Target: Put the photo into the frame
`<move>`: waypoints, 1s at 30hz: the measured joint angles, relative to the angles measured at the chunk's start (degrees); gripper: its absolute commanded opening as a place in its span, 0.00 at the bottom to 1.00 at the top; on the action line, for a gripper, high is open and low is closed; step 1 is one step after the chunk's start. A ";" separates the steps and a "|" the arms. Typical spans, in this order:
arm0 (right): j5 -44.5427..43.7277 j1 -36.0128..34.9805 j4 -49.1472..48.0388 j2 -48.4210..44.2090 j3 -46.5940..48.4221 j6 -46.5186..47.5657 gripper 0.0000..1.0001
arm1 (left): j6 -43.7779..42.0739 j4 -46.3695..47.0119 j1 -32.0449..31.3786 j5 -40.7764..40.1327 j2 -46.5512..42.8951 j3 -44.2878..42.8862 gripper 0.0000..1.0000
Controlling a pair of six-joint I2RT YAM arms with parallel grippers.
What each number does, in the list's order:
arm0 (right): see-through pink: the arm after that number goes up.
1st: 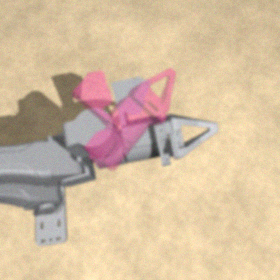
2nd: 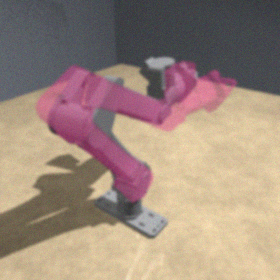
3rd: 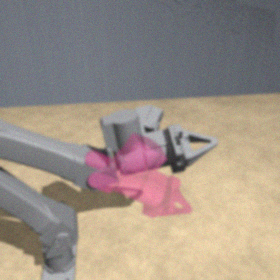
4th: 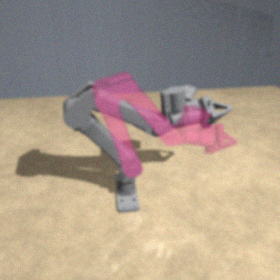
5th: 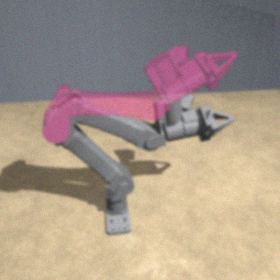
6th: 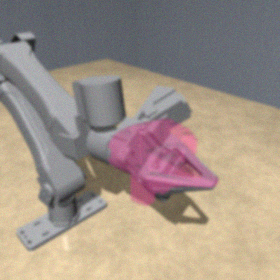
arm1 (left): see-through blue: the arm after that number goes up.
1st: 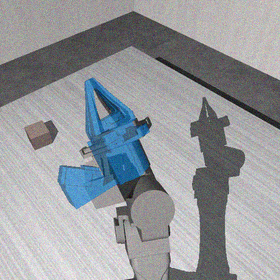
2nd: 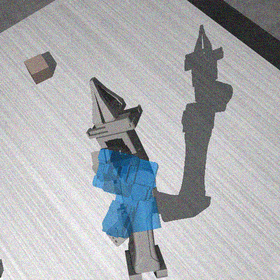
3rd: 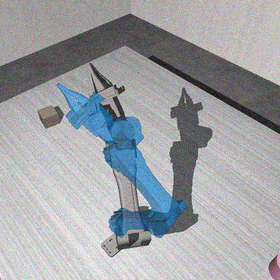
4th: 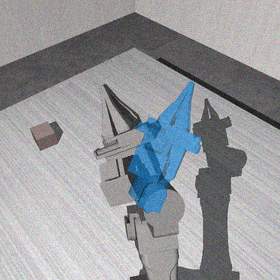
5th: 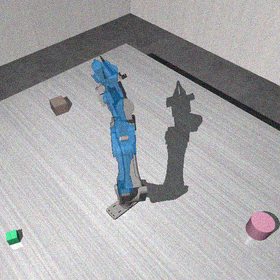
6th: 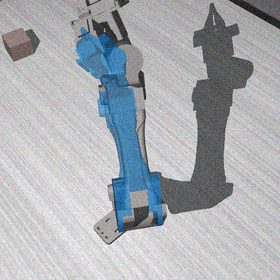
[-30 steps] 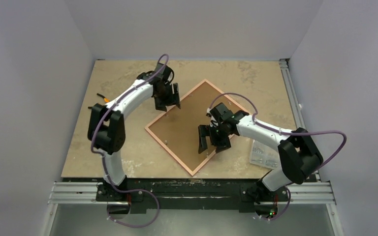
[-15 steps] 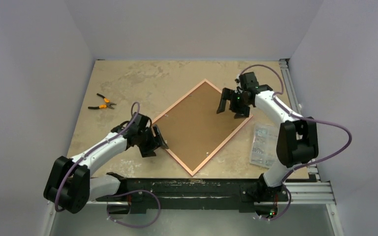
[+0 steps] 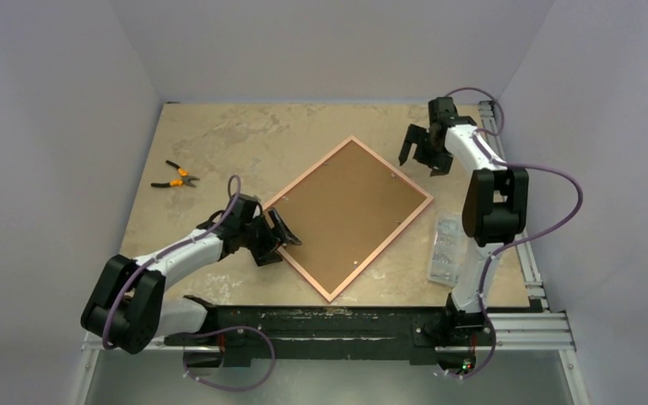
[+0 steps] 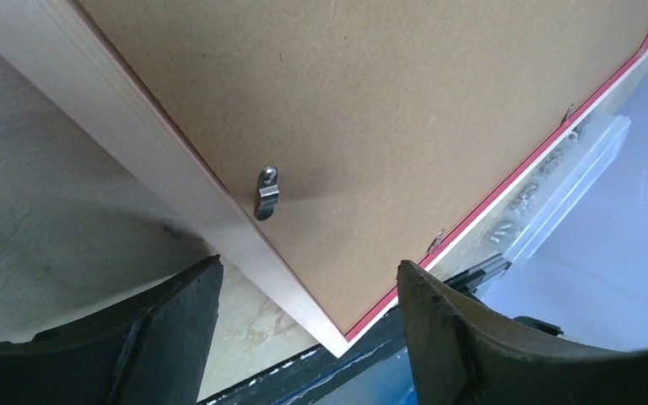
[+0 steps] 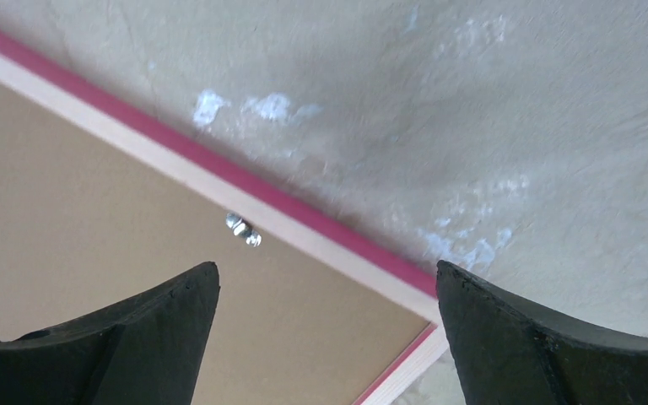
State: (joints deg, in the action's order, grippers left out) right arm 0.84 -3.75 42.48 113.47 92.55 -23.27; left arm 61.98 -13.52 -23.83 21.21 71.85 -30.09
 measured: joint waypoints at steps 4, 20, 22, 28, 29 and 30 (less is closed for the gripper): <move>-1.40 0.22 0.85 6.10 5.22 1.22 0.98 | 0.61 1.46 0.02 0.04 1.55 0.00 0.74; 12.00 1.62 -10.51 -6.88 -20.96 3.54 0.96 | -7.78 -6.34 10.64 4.70 17.35 -14.86 0.73; 12.17 1.16 -11.39 -11.30 -26.62 3.56 0.96 | -10.95 -9.77 11.43 1.49 21.22 -20.85 0.73; 12.81 -3.15 -8.70 -19.19 -35.71 2.34 0.96 | -17.27 -14.51 11.91 -6.78 24.79 -29.46 0.74; 12.72 -3.58 -8.09 -19.28 -35.76 2.16 0.96 | -17.66 -15.02 11.82 -7.48 24.57 -29.59 0.74; 12.50 -4.00 -7.50 -19.28 -35.65 1.90 0.96 | -17.99 -15.96 11.74 -8.33 24.17 -29.59 0.74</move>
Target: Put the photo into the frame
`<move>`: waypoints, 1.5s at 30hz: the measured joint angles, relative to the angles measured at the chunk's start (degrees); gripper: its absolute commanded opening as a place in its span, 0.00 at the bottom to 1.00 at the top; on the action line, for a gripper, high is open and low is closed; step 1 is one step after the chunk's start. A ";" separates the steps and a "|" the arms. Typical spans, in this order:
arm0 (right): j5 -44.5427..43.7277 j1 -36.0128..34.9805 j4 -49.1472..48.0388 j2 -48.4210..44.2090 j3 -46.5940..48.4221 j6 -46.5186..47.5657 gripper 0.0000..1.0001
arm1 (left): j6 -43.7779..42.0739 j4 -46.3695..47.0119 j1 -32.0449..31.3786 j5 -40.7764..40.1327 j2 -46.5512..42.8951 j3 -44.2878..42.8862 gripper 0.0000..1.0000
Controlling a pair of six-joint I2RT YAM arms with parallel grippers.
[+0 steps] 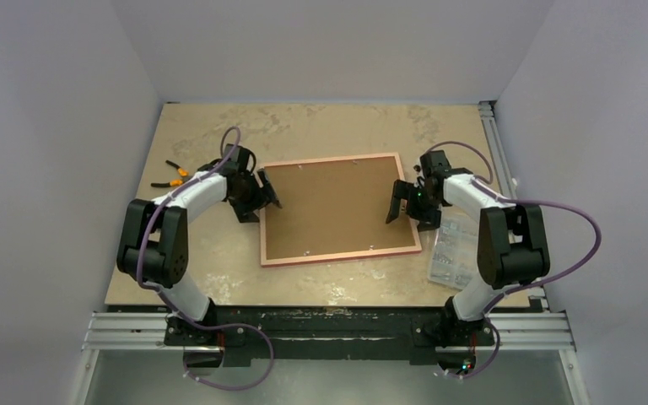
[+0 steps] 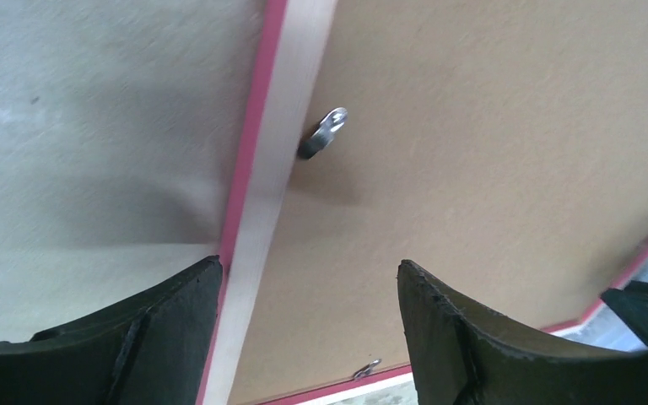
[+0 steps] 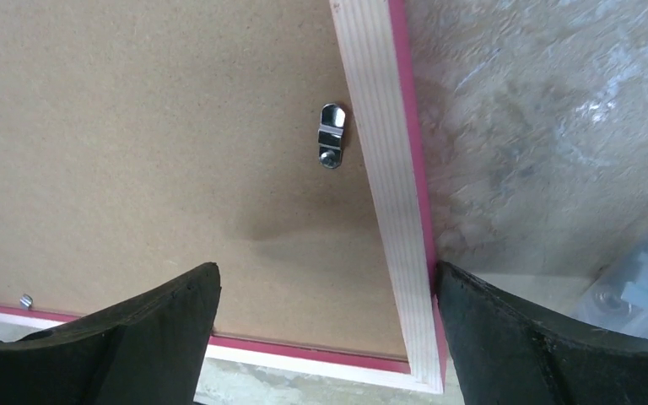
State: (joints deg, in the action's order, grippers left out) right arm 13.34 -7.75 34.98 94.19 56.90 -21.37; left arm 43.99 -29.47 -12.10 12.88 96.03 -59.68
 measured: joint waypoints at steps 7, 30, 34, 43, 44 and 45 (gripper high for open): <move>-5.38 -1.01 3.61 1.20 7.41 -0.20 0.94 | -1.42 -5.40 -0.81 -5.99 -7.50 3.82 0.74; -16.20 -3.45 4.46 9.88 12.87 0.22 0.07 | -1.64 -1.42 -0.81 -3.63 -10.29 12.72 0.72; -16.96 -3.41 4.94 9.66 13.42 1.53 0.00 | -1.64 -1.03 -0.81 -3.32 -10.29 12.81 0.72; -16.61 -4.13 4.81 9.64 13.44 2.19 0.24 | -1.66 -0.55 -0.81 -2.67 -10.23 12.83 0.73; -16.48 -4.13 4.81 9.57 13.42 2.14 0.33 | -1.68 -0.52 -0.81 -2.62 -10.23 12.83 0.73; -16.39 -4.13 4.79 9.55 13.42 1.90 0.43 | -1.68 -0.52 -0.81 -2.60 -10.23 12.83 0.73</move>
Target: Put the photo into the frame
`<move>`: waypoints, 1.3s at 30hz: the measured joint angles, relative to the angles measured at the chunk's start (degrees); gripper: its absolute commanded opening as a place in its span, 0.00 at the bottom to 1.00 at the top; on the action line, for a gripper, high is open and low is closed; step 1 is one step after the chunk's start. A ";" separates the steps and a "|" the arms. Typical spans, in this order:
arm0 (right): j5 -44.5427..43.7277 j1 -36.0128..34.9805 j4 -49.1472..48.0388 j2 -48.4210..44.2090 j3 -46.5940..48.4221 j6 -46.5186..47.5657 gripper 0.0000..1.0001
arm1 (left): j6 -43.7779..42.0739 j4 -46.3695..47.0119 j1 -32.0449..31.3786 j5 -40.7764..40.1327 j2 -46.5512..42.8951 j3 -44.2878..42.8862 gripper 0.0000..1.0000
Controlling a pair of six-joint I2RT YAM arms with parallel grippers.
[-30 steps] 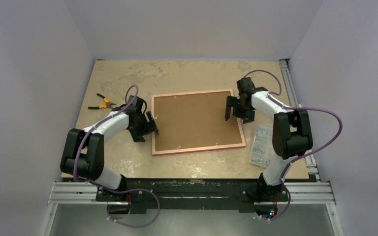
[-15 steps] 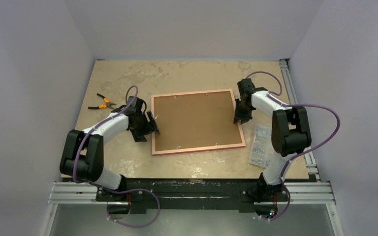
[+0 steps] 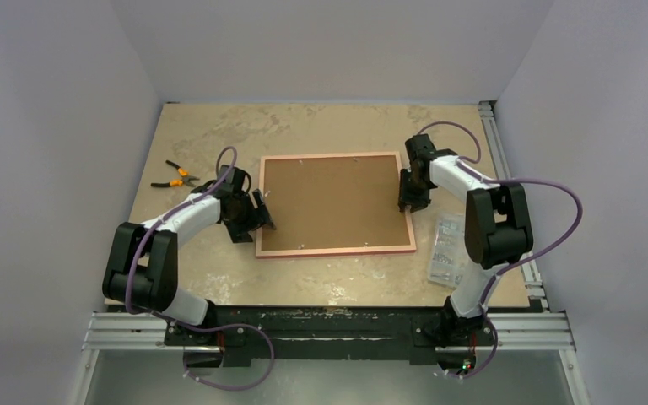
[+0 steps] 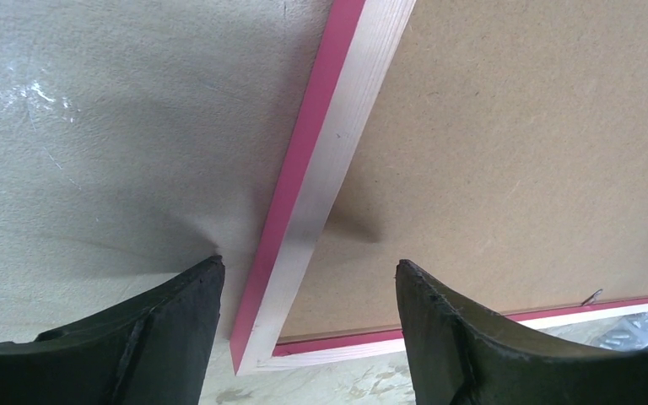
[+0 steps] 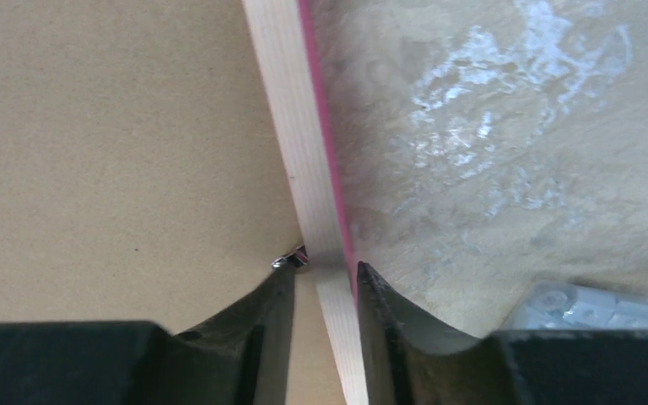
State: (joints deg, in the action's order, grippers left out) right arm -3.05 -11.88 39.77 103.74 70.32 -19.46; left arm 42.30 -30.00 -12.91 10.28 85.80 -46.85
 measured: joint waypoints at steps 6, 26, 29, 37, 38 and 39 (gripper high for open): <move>2.14 -0.09 -0.15 -0.31 -0.07 -1.11 0.74 | -0.13 -0.50 0.02 0.17 0.37 -1.05 0.73; 7.82 -0.07 -0.04 -2.03 0.09 -1.51 0.83 | -5.75 -10.08 0.15 -9.60 21.18 -29.57 0.62; 8.70 -0.07 0.04 -2.03 0.31 -1.51 0.83 | -7.06 -12.04 0.13 -11.28 25.09 -33.35 0.57; 10.25 0.17 0.11 -2.03 1.14 -1.57 0.83 | -11.15 -18.03 -0.17 -12.68 29.49 -40.57 0.21; 10.40 0.22 0.09 -2.03 1.16 -1.60 0.83 | -11.74 -18.64 -0.31 -12.66 29.83 -41.35 0.16; 10.56 0.33 0.11 -2.03 1.22 -1.60 0.83 | -12.15 -19.10 -0.46 -12.57 30.08 -41.88 0.11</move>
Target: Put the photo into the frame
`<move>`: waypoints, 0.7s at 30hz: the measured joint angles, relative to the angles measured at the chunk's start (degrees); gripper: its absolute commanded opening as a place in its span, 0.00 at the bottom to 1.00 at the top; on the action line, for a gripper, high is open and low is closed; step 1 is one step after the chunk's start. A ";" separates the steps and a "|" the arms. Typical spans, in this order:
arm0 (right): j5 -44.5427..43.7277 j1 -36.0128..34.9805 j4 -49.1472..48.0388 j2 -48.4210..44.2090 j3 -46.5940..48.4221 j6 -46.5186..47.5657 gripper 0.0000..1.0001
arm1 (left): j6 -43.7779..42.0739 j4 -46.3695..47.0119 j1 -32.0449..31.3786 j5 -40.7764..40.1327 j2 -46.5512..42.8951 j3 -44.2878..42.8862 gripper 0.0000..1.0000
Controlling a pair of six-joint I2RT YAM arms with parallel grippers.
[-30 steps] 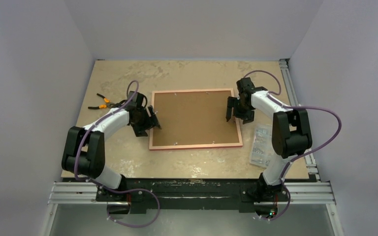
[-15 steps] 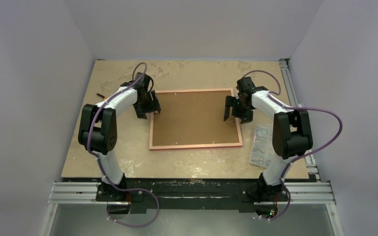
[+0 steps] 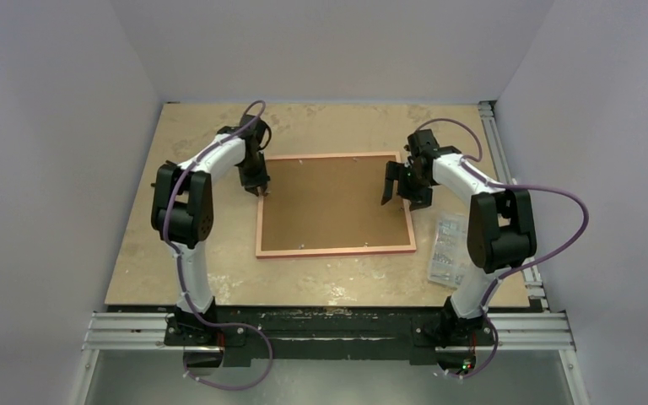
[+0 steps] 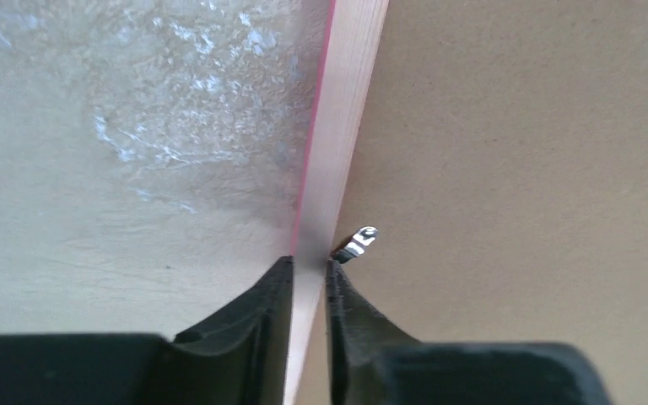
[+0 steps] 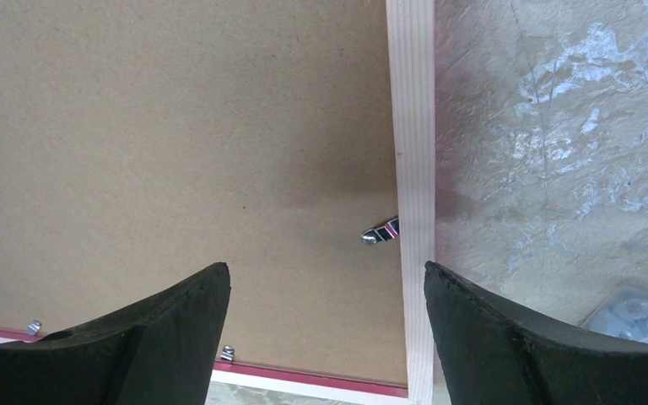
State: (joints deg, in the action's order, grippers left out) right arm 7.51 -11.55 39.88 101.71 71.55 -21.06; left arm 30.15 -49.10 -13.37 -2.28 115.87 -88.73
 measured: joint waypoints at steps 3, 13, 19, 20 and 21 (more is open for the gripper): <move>0.52 0.33 0.02 0.00 0.11 -0.02 0.83 | -1.99 -1.22 -0.66 0.31 0.57 -0.92 0.01; 1.20 1.03 0.09 -0.02 0.13 0.07 0.83 | -0.68 6.03 -1.01 4.13 -7.80 11.85 0.02; 1.27 1.03 0.52 -1.75 0.13 0.11 0.83 | 2.14 12.52 -3.06 5.90 -13.49 20.35 0.08; 1.27 1.07 0.59 -2.27 0.13 0.13 0.84 | 2.60 13.53 -4.04 6.16 -14.43 21.68 0.11; 1.27 1.07 0.70 -2.80 0.13 0.13 0.84 | 3.26 14.36 -4.79 6.10 -15.30 22.88 0.17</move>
State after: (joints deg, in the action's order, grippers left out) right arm 8.78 -10.48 40.58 98.91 71.68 -20.93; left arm 33.41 -34.74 -18.15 3.81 100.57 -65.84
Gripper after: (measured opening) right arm 0.831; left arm 0.073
